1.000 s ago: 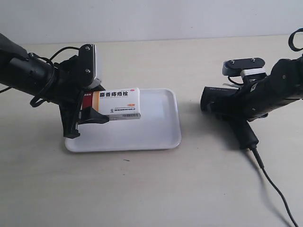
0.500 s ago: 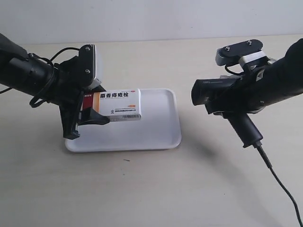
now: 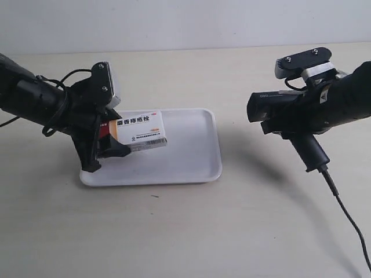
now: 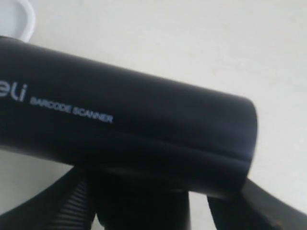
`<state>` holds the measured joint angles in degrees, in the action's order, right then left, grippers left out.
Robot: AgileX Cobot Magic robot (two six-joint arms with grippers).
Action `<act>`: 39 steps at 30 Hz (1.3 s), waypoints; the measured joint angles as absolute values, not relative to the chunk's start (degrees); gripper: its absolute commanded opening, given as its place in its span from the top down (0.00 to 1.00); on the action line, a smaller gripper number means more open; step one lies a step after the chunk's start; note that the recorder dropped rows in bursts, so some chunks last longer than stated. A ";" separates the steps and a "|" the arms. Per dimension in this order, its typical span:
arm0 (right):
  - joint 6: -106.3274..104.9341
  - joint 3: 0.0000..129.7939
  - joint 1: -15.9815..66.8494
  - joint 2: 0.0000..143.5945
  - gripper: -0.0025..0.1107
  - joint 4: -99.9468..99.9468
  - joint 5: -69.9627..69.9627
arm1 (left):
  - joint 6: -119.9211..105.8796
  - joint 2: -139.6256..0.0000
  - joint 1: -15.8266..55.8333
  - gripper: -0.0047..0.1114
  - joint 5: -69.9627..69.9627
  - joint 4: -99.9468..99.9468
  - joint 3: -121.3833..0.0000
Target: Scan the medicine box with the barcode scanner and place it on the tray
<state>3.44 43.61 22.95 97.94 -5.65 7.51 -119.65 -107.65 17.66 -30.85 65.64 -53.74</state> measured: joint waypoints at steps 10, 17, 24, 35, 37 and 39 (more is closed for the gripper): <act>7.44 43.61 22.21 105.87 0.92 -5.65 3.28 | -119.86 -113.51 17.66 0.90 -30.23 73.27 -55.91; 7.91 43.61 22.21 106.11 0.55 -5.65 3.28 | -119.75 -113.60 17.66 0.32 -29.98 73.82 -55.91; 8.14 43.61 22.21 106.11 0.28 -5.65 2.95 | -118.37 -113.60 17.66 0.06 -31.58 74.74 -55.91; 8.60 44.90 22.21 103.40 0.23 -5.89 8.04 | -116.44 -108.88 17.66 0.14 -32.36 74.74 -55.91; 8.00 46.63 22.21 99.56 0.35 -6.02 13.32 | -113.96 -105.55 17.66 0.31 -32.45 74.52 -55.91; 7.63 47.74 22.21 94.73 0.56 -6.16 16.94 | -110.59 -102.17 17.54 0.60 -32.47 73.30 -55.81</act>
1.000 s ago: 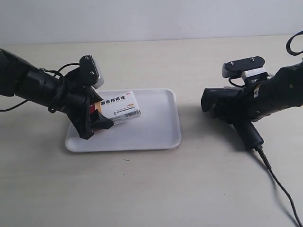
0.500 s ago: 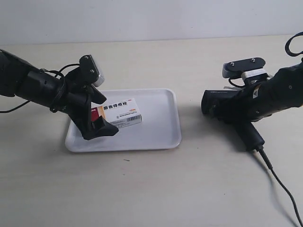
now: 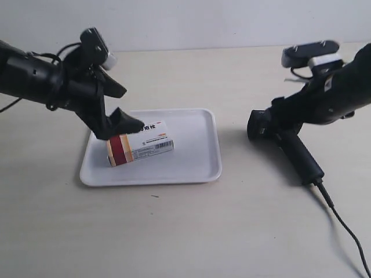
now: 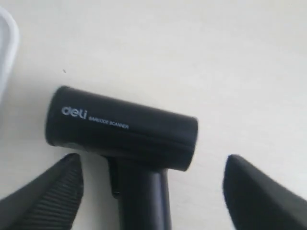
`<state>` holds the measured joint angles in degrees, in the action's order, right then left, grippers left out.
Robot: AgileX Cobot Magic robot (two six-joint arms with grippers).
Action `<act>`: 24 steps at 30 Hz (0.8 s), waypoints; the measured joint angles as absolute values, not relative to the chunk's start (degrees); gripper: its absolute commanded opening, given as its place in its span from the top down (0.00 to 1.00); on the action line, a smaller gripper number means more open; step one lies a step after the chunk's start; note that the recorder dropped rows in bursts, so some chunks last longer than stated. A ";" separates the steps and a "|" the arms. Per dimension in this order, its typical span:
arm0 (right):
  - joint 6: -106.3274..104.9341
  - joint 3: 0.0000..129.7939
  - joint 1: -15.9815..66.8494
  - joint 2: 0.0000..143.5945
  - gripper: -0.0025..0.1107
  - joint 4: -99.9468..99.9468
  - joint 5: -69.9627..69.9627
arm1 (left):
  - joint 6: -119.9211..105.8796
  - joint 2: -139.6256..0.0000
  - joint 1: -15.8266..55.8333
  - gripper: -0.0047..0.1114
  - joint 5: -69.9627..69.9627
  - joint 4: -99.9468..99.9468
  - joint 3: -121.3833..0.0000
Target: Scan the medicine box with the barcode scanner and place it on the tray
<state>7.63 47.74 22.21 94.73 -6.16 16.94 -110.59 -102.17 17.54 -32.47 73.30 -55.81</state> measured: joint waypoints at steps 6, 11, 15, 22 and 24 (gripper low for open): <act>7.65 46.48 22.21 74.06 0.97 -6.01 18.67 | -101.62 -89.81 16.18 0.92 -32.66 70.56 -53.66; 9.23 38.60 22.21 55.99 0.97 -5.21 12.29 | -100.79 -78.18 16.03 0.92 -28.48 75.39 -47.56; 9.60 30.95 22.21 44.20 0.97 -4.17 7.63 | -100.79 -69.66 16.03 0.92 -22.63 81.18 -42.38; 9.60 20.01 22.21 32.43 0.97 -3.55 6.78 | -109.02 -59.52 16.03 0.92 -20.27 96.45 -30.84; 9.60 19.41 22.21 30.56 0.97 -3.32 7.56 | -110.31 -57.13 16.03 0.92 -20.27 97.75 -28.22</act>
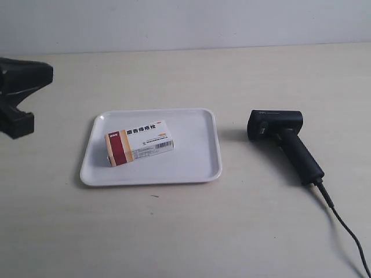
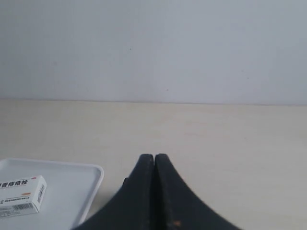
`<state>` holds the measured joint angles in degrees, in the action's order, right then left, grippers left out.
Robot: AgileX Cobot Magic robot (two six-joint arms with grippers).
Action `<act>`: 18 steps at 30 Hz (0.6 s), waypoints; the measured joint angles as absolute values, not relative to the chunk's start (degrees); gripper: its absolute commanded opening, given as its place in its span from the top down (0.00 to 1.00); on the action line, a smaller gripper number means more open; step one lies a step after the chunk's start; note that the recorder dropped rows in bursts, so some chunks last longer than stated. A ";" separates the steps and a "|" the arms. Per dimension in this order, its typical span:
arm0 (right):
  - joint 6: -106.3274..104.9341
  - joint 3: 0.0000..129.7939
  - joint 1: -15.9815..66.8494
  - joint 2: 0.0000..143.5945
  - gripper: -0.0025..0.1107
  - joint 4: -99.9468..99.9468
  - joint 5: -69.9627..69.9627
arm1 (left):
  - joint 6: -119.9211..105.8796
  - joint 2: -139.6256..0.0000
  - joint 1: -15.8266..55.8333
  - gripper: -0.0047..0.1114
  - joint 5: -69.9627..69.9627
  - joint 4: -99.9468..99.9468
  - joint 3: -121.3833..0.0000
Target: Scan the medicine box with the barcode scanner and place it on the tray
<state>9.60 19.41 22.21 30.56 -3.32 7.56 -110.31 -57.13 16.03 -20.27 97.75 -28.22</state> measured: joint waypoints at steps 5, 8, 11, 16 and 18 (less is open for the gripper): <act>9.60 19.40 22.21 28.47 0.97 -3.34 7.71 | -110.53 -49.90 16.03 0.92 -24.08 99.06 -23.07; 9.60 19.40 22.21 28.21 0.97 -3.34 7.71 | -110.53 -46.51 16.03 0.92 -26.78 99.17 -21.85; 9.60 19.40 22.21 28.21 0.97 -3.13 7.82 | -110.53 -44.43 16.03 0.92 -27.34 99.17 -21.61; 9.60 19.40 22.21 28.21 0.97 -3.13 7.82 | -110.53 -43.52 16.03 0.92 -27.80 99.26 -21.61; 9.60 19.40 22.21 28.21 0.97 -3.13 7.82 | -110.66 -43.24 16.03 0.92 -27.27 99.26 -21.61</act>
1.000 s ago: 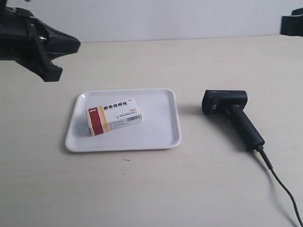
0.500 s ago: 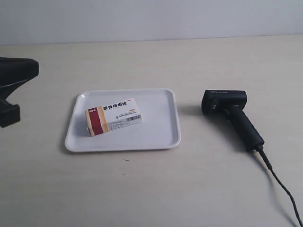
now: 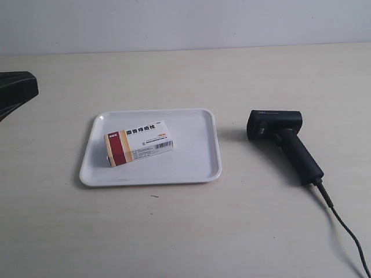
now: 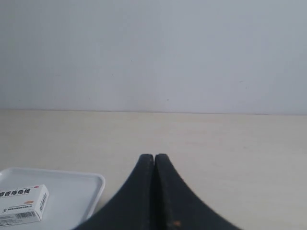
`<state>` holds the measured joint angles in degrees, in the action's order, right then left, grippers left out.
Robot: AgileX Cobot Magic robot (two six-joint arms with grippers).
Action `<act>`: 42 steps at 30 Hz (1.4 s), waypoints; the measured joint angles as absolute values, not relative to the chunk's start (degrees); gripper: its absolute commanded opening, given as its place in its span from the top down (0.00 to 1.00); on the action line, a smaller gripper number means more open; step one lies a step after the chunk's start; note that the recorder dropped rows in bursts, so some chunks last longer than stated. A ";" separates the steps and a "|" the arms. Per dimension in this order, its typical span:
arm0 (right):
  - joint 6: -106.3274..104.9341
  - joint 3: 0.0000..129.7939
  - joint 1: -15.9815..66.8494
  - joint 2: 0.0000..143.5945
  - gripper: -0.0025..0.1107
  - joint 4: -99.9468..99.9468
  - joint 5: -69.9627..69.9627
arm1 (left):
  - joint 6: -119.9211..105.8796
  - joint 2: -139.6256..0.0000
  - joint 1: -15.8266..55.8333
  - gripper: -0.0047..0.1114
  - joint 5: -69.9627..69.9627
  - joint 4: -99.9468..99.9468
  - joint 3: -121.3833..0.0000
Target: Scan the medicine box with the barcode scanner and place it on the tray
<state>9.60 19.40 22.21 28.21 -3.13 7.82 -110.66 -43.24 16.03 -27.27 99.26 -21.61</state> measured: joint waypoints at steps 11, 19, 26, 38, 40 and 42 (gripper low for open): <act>9.60 19.40 22.21 28.21 0.97 -3.13 7.93 | -110.87 -18.90 0.90 0.92 -15.60 99.39 -6.50; 9.60 19.40 22.21 28.21 0.97 -3.13 7.93 | -109.55 -7.67 -6.08 0.92 -14.44 99.49 -1.95; 9.60 19.40 22.21 28.21 0.97 -3.13 7.93 | -93.38 -2.37 -2.82 0.92 -9.45 81.61 -0.18; 9.60 19.40 22.21 28.21 0.97 -3.13 7.93 | -5.42 -0.37 0.59 0.92 -9.23 1.71 -0.09; 9.60 19.40 22.21 28.21 0.97 -3.13 7.93 | -3.94 -0.37 0.59 0.92 -10.73 0.47 0.04; 9.60 19.40 22.21 28.21 0.97 -3.13 7.93 | -3.33 -0.37 0.46 0.92 -11.63 0.00 0.04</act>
